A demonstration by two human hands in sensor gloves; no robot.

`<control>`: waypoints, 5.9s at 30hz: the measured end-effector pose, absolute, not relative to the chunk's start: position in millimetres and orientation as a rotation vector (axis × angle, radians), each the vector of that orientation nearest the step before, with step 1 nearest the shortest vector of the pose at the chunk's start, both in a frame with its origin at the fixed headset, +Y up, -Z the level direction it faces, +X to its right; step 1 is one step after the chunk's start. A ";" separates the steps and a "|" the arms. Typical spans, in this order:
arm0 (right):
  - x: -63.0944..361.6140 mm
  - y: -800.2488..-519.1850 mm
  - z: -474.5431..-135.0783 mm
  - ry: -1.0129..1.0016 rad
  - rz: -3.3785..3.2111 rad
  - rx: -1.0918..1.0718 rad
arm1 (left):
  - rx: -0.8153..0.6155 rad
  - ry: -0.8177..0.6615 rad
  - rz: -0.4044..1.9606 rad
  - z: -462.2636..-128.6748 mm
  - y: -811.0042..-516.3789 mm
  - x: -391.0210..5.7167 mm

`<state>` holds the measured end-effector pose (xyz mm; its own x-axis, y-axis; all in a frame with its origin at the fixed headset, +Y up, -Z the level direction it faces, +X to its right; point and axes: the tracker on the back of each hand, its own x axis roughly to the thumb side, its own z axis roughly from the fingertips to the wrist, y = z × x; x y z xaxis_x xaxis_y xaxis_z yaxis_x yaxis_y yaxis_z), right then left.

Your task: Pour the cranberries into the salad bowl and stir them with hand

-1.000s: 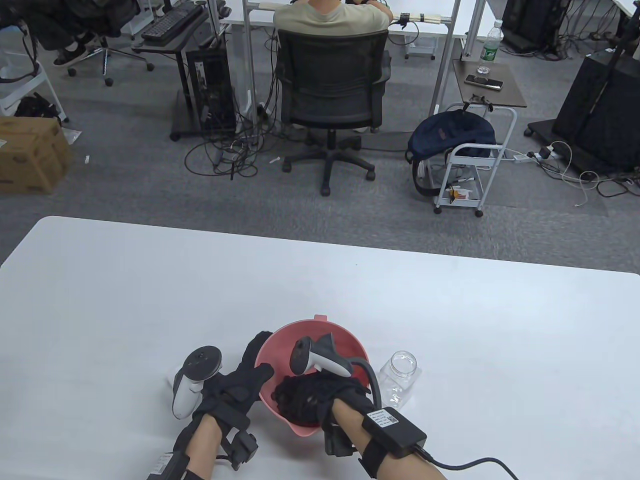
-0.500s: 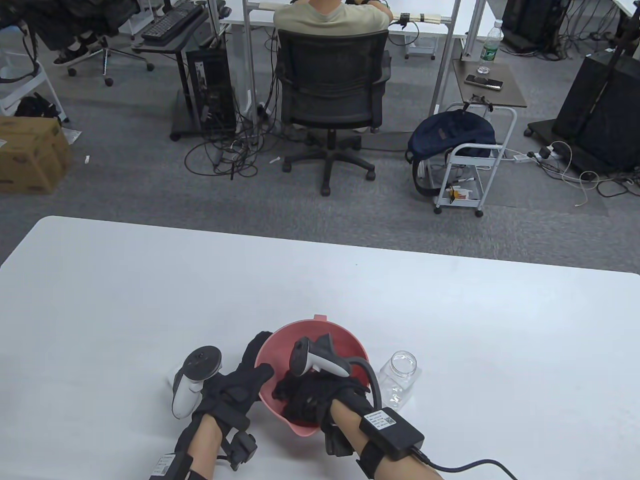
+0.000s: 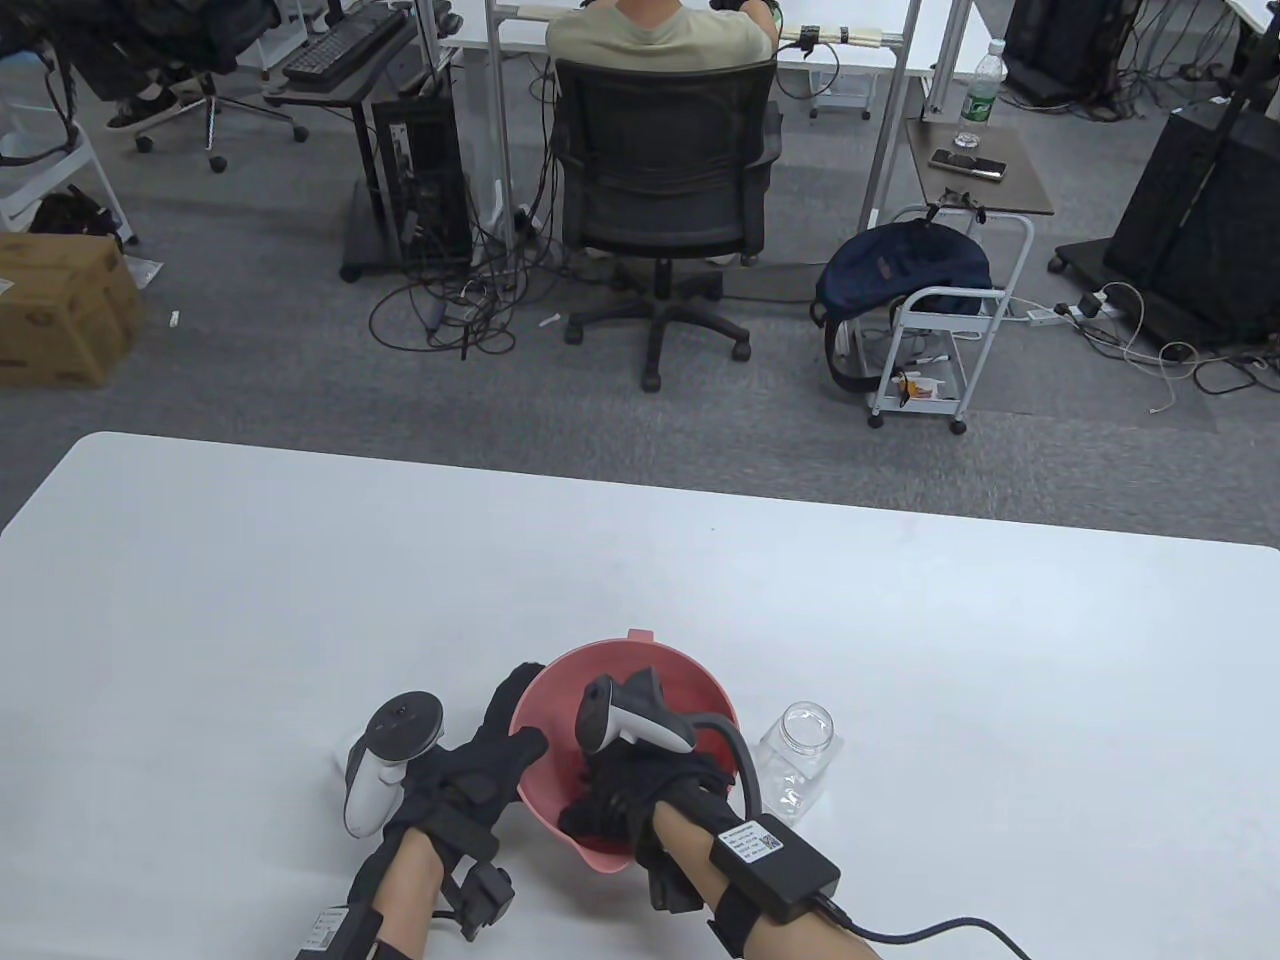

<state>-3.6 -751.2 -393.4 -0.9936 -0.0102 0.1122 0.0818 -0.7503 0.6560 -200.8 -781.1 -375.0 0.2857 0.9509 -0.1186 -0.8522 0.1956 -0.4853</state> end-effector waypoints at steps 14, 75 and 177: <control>-1.3 -748.4 -393.4 -1.018 -2.922 -0.085 | -0.520 -0.233 1.271 -375.4 -781.2 -201.1; -5.9 -748.3 -391.4 -1.104 -2.832 -0.194 | -0.542 -0.250 1.298 -376.3 -781.9 -200.3; -0.5 -741.6 -389.9 -1.159 -2.865 -0.169 | -0.526 -0.247 1.309 -373.9 -784.7 -199.7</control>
<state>-0.5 -741.6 -389.9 -0.9930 -0.0017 0.1181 0.0833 -0.7186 0.6904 -199.7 -784.7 -373.9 0.2541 0.9599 -0.1186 -0.8509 0.1636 -0.4992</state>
